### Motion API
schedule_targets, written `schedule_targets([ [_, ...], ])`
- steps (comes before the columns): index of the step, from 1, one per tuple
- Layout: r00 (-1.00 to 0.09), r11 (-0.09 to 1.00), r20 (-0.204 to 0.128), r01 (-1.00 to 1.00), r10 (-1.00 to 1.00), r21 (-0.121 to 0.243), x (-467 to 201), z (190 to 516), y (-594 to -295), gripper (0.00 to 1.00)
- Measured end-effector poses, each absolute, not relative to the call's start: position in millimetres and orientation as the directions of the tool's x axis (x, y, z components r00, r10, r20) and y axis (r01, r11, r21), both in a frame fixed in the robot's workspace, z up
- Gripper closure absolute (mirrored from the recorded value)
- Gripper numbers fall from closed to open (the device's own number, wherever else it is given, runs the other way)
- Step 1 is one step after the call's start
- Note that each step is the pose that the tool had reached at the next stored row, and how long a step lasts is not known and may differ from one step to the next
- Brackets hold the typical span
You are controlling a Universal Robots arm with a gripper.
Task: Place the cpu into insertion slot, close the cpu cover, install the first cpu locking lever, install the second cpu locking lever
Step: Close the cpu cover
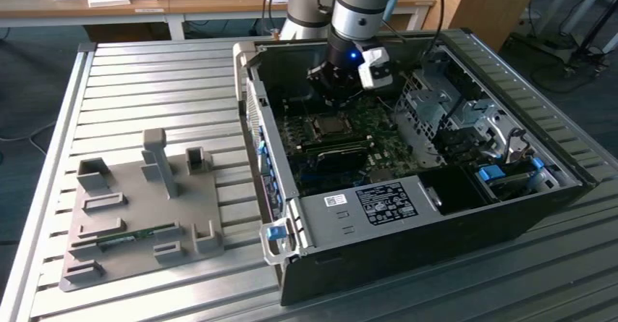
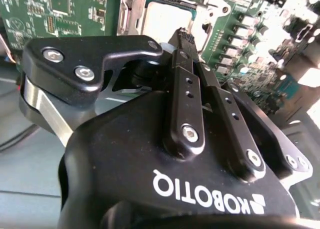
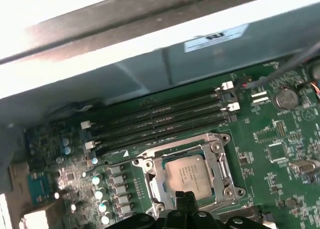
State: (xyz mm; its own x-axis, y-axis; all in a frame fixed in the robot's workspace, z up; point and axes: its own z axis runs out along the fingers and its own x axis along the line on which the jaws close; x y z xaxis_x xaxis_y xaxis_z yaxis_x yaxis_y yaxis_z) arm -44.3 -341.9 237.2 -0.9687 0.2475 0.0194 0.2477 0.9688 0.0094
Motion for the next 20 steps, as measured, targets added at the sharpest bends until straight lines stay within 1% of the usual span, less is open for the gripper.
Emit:
schedule_targets([
  [20,-1.000,1.000,0.019,0.015,0.015,0.009,-44.3,237.2,-341.9,0.89],
])
